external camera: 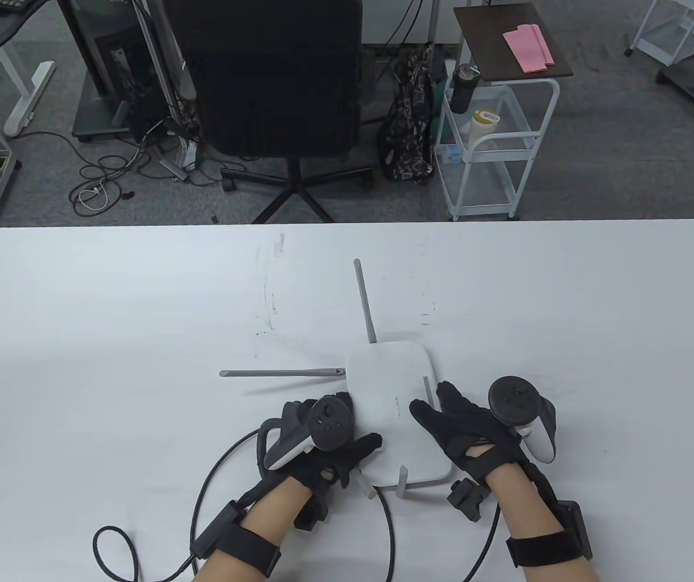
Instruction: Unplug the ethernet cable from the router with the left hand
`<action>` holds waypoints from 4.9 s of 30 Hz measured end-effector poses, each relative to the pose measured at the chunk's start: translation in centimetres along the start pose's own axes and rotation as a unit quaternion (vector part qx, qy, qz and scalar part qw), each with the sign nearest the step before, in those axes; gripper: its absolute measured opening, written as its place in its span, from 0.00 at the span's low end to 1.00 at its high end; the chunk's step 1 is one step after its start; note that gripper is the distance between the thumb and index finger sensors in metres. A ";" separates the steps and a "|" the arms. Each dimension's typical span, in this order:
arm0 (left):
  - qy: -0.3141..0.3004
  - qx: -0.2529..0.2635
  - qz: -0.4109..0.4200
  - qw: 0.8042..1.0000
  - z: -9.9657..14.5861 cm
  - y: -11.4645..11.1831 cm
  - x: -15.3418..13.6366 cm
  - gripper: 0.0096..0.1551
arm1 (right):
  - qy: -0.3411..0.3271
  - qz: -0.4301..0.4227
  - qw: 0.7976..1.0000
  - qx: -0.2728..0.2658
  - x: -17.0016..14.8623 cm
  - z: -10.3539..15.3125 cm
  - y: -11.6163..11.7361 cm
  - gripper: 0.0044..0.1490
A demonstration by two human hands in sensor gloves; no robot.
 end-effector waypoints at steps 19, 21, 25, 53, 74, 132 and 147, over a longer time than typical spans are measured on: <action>-0.063 0.073 0.236 0.967 1.1 3.5 -1.5 0.62 | -0.088 -0.261 0.958 -0.082 1.7 -0.3 -1.6 0.66; -0.052 0.074 0.204 0.975 1.2 4.6 -1.2 0.61 | -0.095 -0.284 0.950 -0.085 1.8 -0.3 -1.8 0.67; -0.063 0.075 0.237 0.967 1.0 5.2 -1.3 0.61 | -0.092 -0.293 0.949 -0.073 1.5 -0.5 -1.6 0.67; -0.140 0.115 0.197 0.963 2.6 4.3 -1.0 0.59 | -0.054 -0.259 0.963 -0.051 1.4 -0.7 -0.7 0.50; -0.138 0.123 0.190 0.964 2.9 5.3 -1.9 0.56 | 0.004 -0.368 0.930 -0.008 -0.2 -0.8 0.3 0.47; -0.069 0.388 -0.102 0.913 7.3 7.5 0.5 0.28 | 0.114 -0.539 0.831 0.075 -0.7 0.3 3.8 0.51; -0.081 0.391 -0.136 0.907 7.5 7.5 1.6 0.29 | 0.114 -0.533 0.835 0.078 -0.7 0.3 3.6 0.51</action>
Point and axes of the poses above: the tracker on the back of each hand, its own x axis roughly to the thumb side, its own z axis roughly from the fingertips to the wrist, y = z × x, the point moved 5 cm from there along -z, roughly from the wrist to the fingertips, and after that the axes turned 11 degrees about -x, right-handed, at the moved point
